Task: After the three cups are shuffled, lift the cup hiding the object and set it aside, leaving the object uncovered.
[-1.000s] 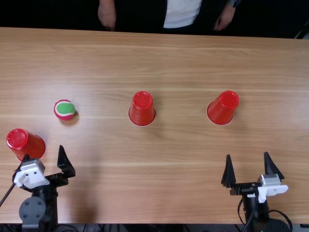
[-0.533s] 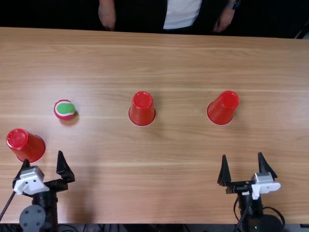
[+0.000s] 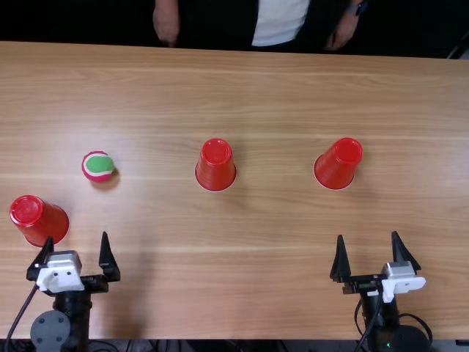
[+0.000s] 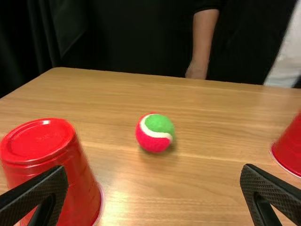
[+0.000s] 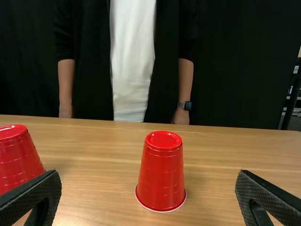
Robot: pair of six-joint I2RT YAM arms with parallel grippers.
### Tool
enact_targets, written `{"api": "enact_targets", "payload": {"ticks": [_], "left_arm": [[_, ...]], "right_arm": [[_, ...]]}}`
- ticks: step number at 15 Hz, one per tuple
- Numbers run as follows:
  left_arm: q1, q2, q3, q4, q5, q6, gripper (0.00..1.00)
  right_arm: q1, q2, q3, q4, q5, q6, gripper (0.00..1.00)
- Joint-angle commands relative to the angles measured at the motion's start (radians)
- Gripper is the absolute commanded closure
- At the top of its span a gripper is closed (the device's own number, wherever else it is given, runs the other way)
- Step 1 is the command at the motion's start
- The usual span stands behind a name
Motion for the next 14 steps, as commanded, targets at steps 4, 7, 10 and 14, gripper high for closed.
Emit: {"api": "enact_targets", "payload": {"ticks": [4, 7, 10, 14], "left_arm": [[-0.013, -0.012, -0.032, -0.074, 0.064, 0.023, 0.0], [-0.013, -0.012, -0.032, -0.074, 0.064, 0.023, 0.0], [-0.013, -0.012, -0.032, -0.074, 0.064, 0.023, 0.0], [-0.013, -0.012, -0.032, -0.074, 0.064, 0.023, 0.0]], "right_arm": [[0.004, -0.011, -0.006, 0.004, -0.001, 0.003, 0.0], [0.004, -0.011, -0.006, 0.004, -0.001, 0.003, 0.0], [0.004, -0.011, -0.006, 0.004, -0.001, 0.003, 0.0], [0.003, -0.011, -0.007, 0.002, -0.003, 0.005, 0.0]]}}
